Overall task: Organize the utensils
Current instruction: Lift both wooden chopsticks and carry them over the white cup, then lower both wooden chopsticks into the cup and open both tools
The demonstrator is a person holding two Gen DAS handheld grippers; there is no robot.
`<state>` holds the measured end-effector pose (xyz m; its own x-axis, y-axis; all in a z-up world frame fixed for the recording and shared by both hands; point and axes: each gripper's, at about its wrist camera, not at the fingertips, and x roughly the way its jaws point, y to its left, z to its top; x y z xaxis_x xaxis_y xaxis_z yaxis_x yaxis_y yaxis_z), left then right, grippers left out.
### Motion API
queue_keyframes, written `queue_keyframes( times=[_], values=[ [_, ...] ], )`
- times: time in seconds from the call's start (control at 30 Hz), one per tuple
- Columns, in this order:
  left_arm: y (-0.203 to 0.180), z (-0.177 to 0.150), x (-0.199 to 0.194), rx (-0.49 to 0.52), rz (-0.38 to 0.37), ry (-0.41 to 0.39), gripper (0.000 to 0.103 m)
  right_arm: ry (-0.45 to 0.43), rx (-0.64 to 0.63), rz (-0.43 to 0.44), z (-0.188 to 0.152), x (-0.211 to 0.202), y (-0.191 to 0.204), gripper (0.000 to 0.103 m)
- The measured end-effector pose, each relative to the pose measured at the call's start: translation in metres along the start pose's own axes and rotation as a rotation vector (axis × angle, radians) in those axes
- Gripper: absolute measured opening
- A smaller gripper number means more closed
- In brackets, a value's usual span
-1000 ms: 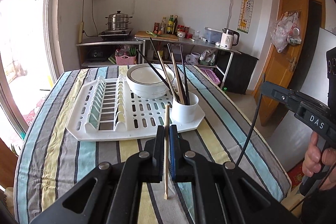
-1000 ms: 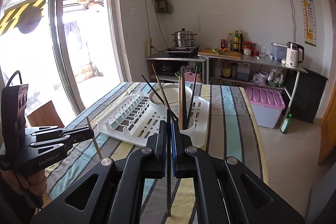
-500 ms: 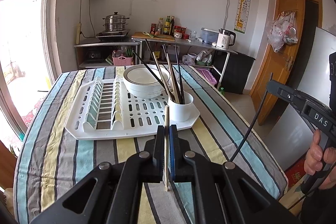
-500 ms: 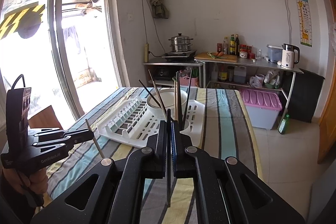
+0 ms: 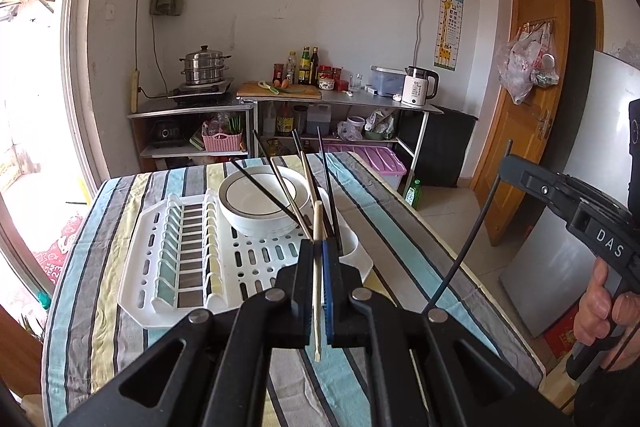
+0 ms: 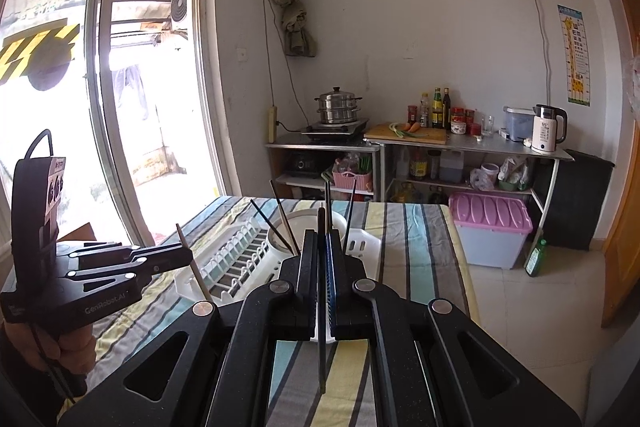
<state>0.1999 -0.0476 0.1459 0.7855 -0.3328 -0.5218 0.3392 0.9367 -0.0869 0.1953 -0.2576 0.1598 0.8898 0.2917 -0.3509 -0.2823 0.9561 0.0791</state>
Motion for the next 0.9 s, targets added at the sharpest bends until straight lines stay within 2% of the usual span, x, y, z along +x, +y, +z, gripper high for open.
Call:
queue_keyframes(
  times=[0.5, 0.9],
  values=[
    [-0.005, 0.070, 0.038, -0.022, -0.057, -0.068, 0.005, -0.059, 0.009, 0.005, 0.054, 0.039, -0.012, 0.003],
    [0.003, 0.065, 0.092, -0.047, -0.065, -0.010, 0.005, -0.043, 0.012, 0.009, 0.063, 0.085, -0.017, 0.003]
  ],
)
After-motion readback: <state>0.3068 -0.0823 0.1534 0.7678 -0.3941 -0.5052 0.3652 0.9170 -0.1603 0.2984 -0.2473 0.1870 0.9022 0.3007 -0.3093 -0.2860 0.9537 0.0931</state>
